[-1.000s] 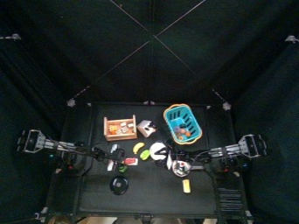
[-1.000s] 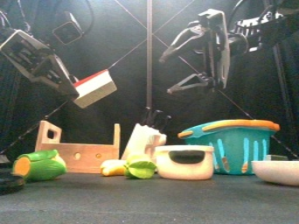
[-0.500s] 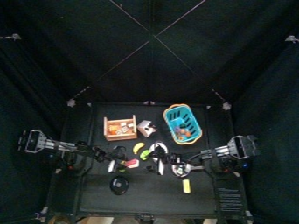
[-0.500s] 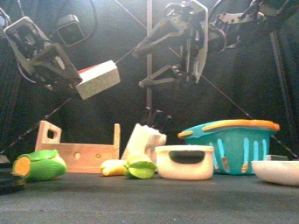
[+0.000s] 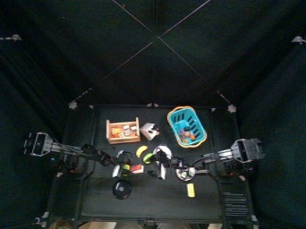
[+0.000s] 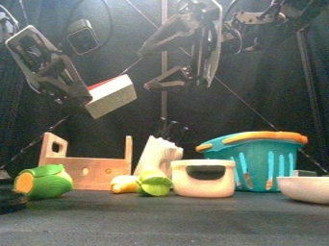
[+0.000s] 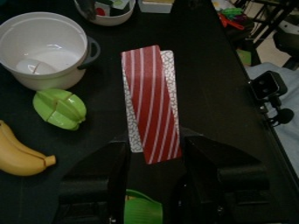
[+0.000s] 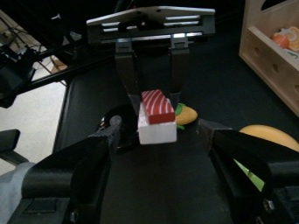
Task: Grab salmon sushi
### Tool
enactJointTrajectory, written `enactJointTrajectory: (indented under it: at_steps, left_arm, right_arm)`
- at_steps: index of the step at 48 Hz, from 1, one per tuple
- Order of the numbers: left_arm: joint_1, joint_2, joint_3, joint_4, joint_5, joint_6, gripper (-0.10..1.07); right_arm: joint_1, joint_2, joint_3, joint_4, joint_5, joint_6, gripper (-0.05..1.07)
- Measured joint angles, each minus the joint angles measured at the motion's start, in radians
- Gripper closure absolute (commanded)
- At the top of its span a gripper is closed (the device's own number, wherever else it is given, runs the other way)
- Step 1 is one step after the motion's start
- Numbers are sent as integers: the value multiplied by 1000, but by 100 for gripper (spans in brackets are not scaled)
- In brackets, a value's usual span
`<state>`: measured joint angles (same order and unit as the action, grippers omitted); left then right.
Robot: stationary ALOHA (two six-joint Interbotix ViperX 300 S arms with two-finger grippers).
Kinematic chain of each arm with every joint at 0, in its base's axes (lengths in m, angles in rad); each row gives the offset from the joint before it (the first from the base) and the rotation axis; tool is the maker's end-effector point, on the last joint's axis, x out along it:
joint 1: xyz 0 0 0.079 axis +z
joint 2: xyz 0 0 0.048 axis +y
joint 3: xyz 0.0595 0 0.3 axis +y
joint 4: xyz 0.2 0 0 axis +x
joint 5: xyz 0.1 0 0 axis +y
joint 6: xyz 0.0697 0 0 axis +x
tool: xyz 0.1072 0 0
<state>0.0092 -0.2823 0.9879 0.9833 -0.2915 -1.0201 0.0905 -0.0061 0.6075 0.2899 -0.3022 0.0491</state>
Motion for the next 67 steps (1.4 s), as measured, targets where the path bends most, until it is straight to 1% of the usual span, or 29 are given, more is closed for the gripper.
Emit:
enactJointTrajectory:
  at_steps: [22,44,51,63,67]
  left_arm:
    - [0,34,-25,2,0,5,28]
    - [2,37,-35,2,0,5,28]
    - [2,37,-35,2,-2,5,28]
    - [3,37,-37,2,0,5,28]
    - [3,37,-38,2,0,6,29]
  right_arm:
    - [-12,48,-43,0,0,0,2]
    - [-17,84,-66,3,-2,0,3]
    - [-20,84,-66,8,-2,0,6]
    - [-20,86,-66,15,0,2,18]
    - [-20,89,-66,26,0,2,18]
